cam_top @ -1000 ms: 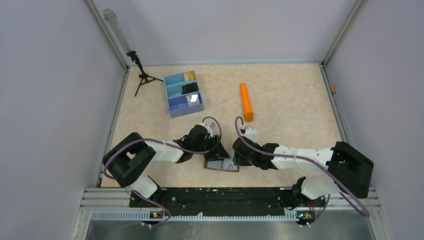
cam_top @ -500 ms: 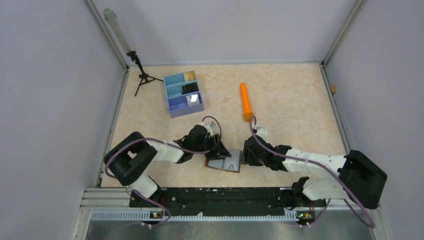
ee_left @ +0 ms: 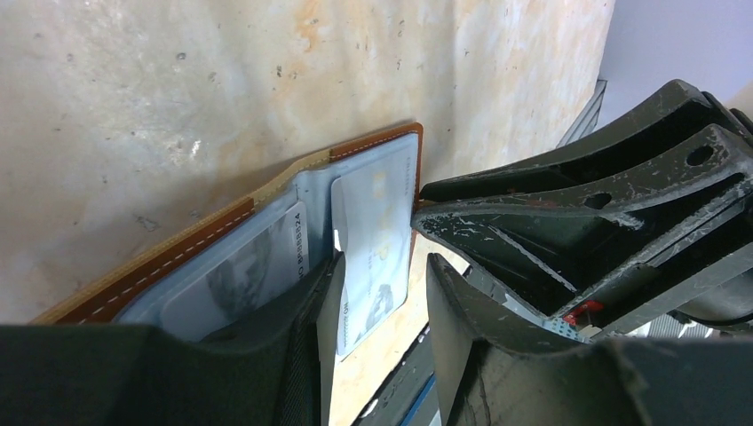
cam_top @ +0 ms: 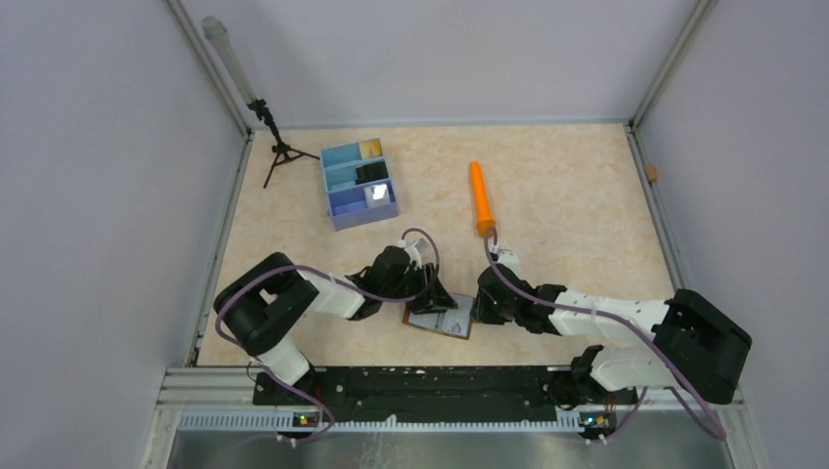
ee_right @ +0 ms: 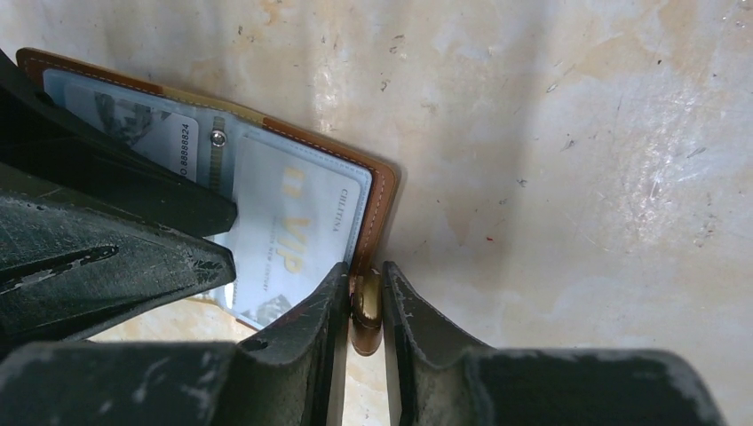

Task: Put the credit cards into the card holder
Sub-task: Insert the credit card into the card holder.

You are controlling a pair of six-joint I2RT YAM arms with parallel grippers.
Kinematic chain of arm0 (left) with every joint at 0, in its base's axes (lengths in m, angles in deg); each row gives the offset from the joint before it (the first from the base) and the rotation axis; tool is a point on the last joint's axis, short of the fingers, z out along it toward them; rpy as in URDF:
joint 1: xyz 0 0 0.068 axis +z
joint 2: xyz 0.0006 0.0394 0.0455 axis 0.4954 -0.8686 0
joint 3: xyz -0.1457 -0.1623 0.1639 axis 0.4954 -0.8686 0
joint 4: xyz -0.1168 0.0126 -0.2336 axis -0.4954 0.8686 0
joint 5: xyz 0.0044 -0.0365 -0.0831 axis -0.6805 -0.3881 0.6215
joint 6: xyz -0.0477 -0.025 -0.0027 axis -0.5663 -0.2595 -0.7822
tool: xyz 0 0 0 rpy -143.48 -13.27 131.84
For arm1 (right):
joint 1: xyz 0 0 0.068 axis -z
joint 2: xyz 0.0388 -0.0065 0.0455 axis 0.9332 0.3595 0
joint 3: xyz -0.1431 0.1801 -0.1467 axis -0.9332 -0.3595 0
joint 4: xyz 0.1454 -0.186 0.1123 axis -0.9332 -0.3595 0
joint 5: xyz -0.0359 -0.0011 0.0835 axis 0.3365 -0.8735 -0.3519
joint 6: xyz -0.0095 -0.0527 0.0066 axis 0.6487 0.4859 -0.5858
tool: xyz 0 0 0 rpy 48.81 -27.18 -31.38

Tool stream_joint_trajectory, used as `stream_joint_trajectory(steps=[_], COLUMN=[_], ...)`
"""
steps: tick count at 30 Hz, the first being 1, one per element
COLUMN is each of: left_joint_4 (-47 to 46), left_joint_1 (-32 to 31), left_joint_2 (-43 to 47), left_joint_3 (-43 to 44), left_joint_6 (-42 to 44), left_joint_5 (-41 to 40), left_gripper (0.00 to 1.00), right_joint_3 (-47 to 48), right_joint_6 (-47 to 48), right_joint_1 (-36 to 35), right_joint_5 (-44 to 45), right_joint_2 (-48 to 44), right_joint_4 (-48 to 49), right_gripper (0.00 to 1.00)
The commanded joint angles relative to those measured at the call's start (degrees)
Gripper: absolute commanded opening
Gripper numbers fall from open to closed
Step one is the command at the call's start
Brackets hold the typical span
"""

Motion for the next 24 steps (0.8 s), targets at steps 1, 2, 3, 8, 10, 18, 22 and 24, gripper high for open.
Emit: stream_joint_trajectory(steps=[1, 2, 3, 8, 10, 18, 22, 24], left_joint_4=[-2.8, -2.9, -3.0, -1.7, 1.7, 16.7, 16.5, 16.2], left_joint_1=[-1.7, -2.0, -2.2, -2.3, -2.3, -2.3, -2.4, -2.4], left_joint_2=[-1.2, -1.3, -1.5, 0.2, 2.7, 10.2, 9.8, 9.6], left_joint_3=[1.9, 2.1, 2.2, 2.2, 2.8, 5.9, 5.7, 5.4], left_joint_6=[-0.4, -0.4, -0.4, 0.3, 2.0, 9.1, 8.8, 8.4], left_joint_5=[0.9, 0.8, 0.8, -0.4, -1.7, -6.6, -5.9, -5.8], left_gripper=[0.44, 0.44, 0.44, 0.44, 0.46, 0.55, 0.56, 0.56], right_joint_3=[-0.5, -0.5, -0.5, -1.2, -1.4, -1.9, -1.8, -2.0], right_joint_6=[0.0, 0.0, 0.0, -0.5, -0.7, -0.1, 0.4, 0.7], right_joint_1=[0.4, 0.4, 0.4, 0.4, 0.4, 0.6, 0.7, 0.7], right_joint_5=[-0.9, -1.0, -1.0, -0.9, -0.7, -1.2, -2.9, -3.8], right_joint_2=[0.6, 0.6, 0.4, -2.2, -4.3, -12.2, -13.7, -14.5], right_joint_4=[2.7, 2.8, 2.8, 2.9, 2.6, 2.1, 3.7, 4.9], right_gripper=[0.16, 0.15, 0.13, 0.0, 0.0, 0.0, 0.0, 0.0])
